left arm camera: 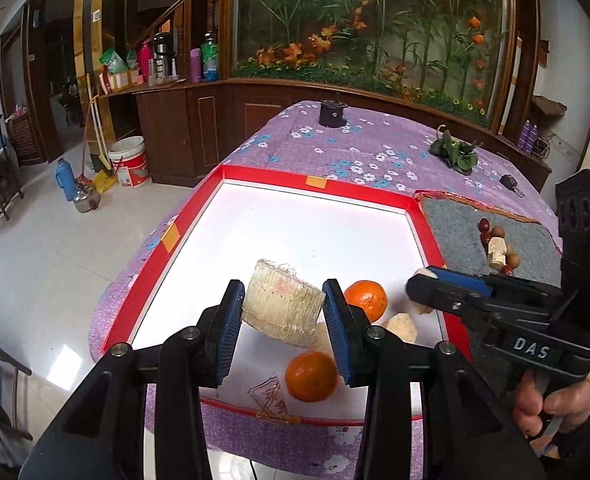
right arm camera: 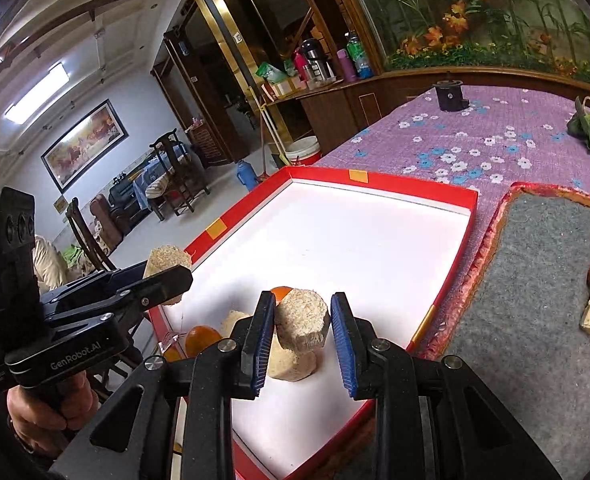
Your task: Organize fruits
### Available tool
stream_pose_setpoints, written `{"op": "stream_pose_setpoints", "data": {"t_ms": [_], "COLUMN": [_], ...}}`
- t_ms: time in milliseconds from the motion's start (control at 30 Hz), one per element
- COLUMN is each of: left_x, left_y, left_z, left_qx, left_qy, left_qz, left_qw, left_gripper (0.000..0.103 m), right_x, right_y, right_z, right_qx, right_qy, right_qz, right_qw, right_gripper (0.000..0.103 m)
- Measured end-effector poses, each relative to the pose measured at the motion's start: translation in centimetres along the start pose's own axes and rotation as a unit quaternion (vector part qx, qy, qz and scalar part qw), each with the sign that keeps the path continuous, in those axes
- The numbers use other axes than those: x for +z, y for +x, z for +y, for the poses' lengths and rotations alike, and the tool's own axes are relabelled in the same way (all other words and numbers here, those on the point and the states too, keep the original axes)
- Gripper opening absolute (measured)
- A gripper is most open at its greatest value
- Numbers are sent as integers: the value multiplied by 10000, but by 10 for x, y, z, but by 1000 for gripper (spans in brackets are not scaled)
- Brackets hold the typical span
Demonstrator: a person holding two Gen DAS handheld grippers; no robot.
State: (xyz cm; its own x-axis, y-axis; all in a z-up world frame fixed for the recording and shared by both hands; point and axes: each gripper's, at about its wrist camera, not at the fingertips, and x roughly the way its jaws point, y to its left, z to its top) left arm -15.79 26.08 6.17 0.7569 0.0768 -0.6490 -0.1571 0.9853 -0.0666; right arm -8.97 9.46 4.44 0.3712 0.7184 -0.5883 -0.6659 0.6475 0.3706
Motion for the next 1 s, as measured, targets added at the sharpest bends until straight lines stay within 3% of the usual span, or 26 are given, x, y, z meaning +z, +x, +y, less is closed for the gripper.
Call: {"op": "stream_pose_setpoints", "data": {"t_ms": [367,1000], "left_x": [7,7], "left_y": [11,43], "left_z": [-8,-3], "left_qx": [380,833], "left_qy": [200,312], "left_qz": [23,391], "left_qw": [9991,9953], "left_gripper": [38,38], "right_x": [1,7], "right_y": [4,21], "right_z": [-8,-18], "right_qx": [-157,-403], "right_qy": [149,419], "right_qz": [12,136], "right_qw": [9998,9982], "right_gripper": [28,32]}}
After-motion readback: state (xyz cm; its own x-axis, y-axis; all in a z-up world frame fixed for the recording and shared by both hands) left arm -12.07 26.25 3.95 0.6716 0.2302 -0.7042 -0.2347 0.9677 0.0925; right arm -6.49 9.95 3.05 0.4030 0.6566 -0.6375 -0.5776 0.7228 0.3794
